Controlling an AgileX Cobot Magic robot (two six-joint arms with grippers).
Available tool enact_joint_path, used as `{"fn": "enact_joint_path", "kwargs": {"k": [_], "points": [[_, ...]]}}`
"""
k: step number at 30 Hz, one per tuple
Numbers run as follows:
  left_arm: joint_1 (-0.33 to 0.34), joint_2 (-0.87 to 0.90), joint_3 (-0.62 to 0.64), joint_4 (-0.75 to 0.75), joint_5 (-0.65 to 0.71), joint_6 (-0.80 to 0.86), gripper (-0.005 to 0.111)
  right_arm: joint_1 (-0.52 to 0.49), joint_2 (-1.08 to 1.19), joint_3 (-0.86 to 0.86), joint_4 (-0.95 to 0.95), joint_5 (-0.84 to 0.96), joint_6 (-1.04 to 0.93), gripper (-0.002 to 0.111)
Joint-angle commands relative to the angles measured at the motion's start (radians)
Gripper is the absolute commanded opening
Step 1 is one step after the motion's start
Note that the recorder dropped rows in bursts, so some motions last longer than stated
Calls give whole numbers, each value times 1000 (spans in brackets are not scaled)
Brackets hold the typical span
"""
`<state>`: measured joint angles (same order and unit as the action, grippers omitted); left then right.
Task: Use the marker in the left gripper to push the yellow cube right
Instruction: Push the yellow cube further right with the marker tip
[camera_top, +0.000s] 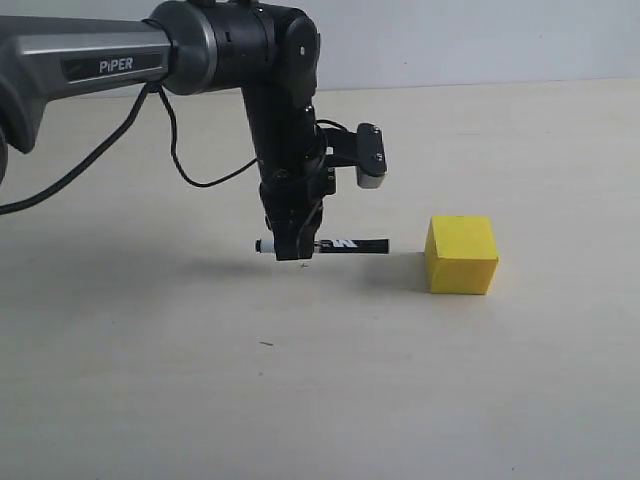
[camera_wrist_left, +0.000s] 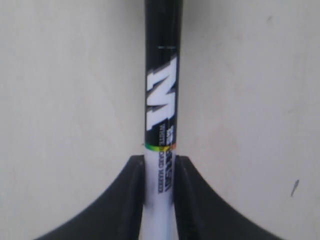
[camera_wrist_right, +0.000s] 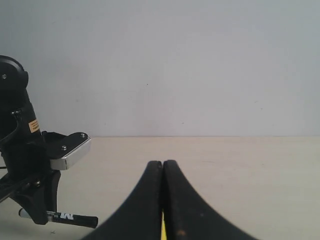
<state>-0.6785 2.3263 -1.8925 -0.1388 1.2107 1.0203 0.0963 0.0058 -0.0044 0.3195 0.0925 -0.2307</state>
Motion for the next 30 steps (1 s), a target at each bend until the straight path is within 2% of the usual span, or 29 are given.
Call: {"fn": "enact_joint_path", "kwargs": {"k": [1,5,10,12,17,20,27,30], "points": [[4,-10,-6,-1,10,-19,0,-3,-6,4,-6,-5,-3,0],[-19,-10,-6,-16,-45,-19,0,-3,-6,4,-6,-5,-3,0],[-89,-6,-6,-57,-168,-19,0,-3,-6,4,-6,-5,-3,0],[-108,10,-33,-57,-156,-22,0,-3,-6,4,-6,-5,-3,0],[-83,15,-41,-48,-81,-40,0,-3,-6,4,-6,-5,-3,0],[-56,15,-41,-48,-33,-119,0,-3,-6,4,-6,-5,-3,0],[-63,25,-41,-54,-59,-173,0,-3,-6,4,-6,-5,-3,0],[-75,59,-86,-56,-56,-237,0,-3,-6,4,-6,-5,-3,0]]}}
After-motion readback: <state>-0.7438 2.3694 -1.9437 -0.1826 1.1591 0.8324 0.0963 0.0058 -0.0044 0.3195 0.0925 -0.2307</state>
